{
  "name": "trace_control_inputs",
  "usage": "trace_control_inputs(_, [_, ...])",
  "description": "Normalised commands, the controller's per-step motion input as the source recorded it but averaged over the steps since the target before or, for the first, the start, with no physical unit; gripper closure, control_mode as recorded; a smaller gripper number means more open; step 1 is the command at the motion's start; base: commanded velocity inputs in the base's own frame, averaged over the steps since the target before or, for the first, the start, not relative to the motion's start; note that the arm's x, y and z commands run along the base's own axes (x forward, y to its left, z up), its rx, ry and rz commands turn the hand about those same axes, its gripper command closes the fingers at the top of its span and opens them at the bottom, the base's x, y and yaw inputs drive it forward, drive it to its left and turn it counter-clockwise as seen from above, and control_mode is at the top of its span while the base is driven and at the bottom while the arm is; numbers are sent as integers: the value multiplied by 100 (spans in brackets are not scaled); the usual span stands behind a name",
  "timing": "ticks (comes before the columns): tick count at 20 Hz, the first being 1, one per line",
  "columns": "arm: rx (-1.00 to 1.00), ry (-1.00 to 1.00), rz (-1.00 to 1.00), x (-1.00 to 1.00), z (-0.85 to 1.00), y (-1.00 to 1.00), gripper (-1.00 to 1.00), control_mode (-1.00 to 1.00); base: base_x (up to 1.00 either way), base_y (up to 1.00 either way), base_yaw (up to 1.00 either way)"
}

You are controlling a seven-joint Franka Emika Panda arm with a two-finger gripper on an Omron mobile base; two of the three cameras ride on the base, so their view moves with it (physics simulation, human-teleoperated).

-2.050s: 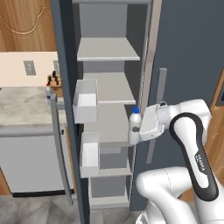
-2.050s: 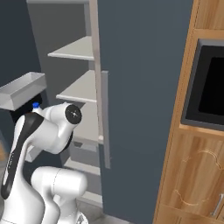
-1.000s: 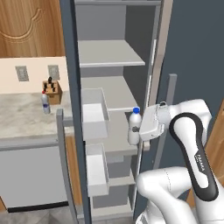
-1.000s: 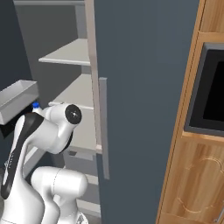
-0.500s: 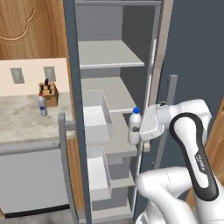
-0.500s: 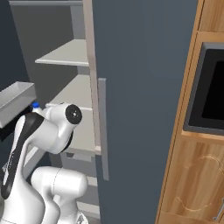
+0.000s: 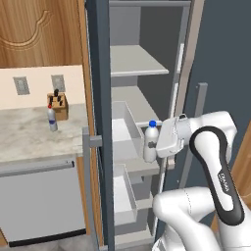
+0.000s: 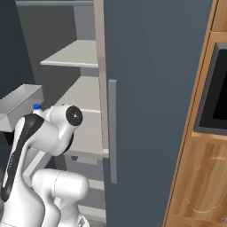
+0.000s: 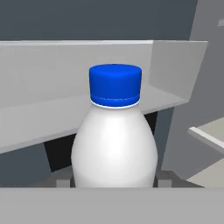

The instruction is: Take the bottled waters from the counter and place them in the freezer to freeze. Close the freezer door after placing the bottles.

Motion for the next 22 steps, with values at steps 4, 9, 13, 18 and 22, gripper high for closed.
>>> trace_control_inputs(4, [0, 0, 0, 0, 0, 0, 100, 100, 24, 0, 0])
trace_control_inputs(9, [0, 0, 0, 0, 0, 0, 100, 100, 34, 0, 0])
trace_control_inputs(13, [0, 0, 0, 0, 0, 0, 100, 100, 33, 5, 0])
trace_control_inputs(18, [0, 0, 0, 0, 0, 0, 100, 100, 32, 11, 0])
trace_control_inputs(22, [0, 0, 0, 0, 0, 0, 100, 100, 26, 6, 0])
